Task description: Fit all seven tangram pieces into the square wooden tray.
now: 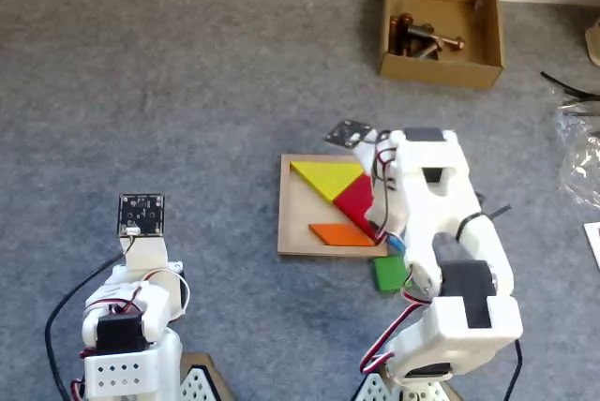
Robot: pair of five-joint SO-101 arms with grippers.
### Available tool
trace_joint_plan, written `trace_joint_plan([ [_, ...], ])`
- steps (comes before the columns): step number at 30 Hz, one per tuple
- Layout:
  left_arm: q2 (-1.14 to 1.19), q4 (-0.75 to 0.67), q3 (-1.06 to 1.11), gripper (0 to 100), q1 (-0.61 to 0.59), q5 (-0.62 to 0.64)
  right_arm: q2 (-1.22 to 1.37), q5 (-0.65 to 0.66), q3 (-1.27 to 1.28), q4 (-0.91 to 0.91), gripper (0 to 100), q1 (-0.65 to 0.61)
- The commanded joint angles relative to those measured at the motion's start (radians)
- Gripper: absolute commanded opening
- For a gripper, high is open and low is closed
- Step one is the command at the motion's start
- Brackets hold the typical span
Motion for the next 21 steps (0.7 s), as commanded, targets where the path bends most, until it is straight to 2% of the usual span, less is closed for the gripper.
trace_joint_plan([
  [1,0.007,0.008,0.021,0,-0.008,0.002,-0.065,-0.025,-0.093,0.044,9.4,-0.015],
  [10,0.007,0.008,0.021,0,-0.008,0.002,-0.065,-0.026,-0.208,0.168,9.4,-0.038],
  [21,0.007,0.008,0.021,0,-0.008,0.002,-0.067,-0.032,-0.209,0.180,9.4,-0.153],
])
